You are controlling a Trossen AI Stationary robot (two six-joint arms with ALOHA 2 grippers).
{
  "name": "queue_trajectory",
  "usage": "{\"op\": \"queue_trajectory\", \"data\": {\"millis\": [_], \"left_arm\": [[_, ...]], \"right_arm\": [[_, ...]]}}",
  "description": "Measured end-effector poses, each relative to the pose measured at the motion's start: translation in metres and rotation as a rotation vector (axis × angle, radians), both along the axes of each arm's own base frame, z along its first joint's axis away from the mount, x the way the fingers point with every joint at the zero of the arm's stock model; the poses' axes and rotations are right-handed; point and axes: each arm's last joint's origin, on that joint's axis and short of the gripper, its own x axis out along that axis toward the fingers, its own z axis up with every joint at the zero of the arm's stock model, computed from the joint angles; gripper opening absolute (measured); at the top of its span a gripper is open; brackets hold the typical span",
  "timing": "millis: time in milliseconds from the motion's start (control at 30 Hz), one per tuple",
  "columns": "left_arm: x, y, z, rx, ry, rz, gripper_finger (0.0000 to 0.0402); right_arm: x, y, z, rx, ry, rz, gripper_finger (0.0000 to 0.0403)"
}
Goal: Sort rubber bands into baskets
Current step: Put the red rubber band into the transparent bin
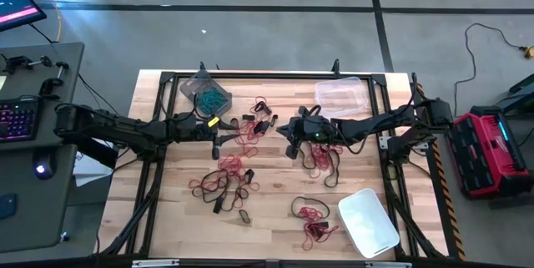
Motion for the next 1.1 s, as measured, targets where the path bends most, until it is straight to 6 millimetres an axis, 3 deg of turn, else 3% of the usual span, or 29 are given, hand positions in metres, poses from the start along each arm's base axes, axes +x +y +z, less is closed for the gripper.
{"op": "queue_trajectory", "data": {"millis": [233, 367, 867, 1100], "left_arm": [[0.000, 0.000, -0.001, 0.002, 0.009, 0.011, 0.0094], [0.000, 0.000, -0.001, 0.001, 0.008, 0.012, 0.0094], [0.001, 0.001, 0.006, 0.021, -0.055, 0.027, 0.0094], [0.001, 0.000, 0.006, -0.028, -0.069, 0.021, 0.0094]], "right_arm": [[0.000, -0.001, 0.000, 0.012, -0.005, -0.011, 0.0104], [-0.001, 0.002, -0.002, 0.035, 0.010, 0.001, 0.0127], [0.001, 0.003, 0.001, 0.059, -0.026, -0.005, 0.0134], [0.009, 0.009, 0.017, 0.024, 0.082, -0.047, 0.0134]]}}
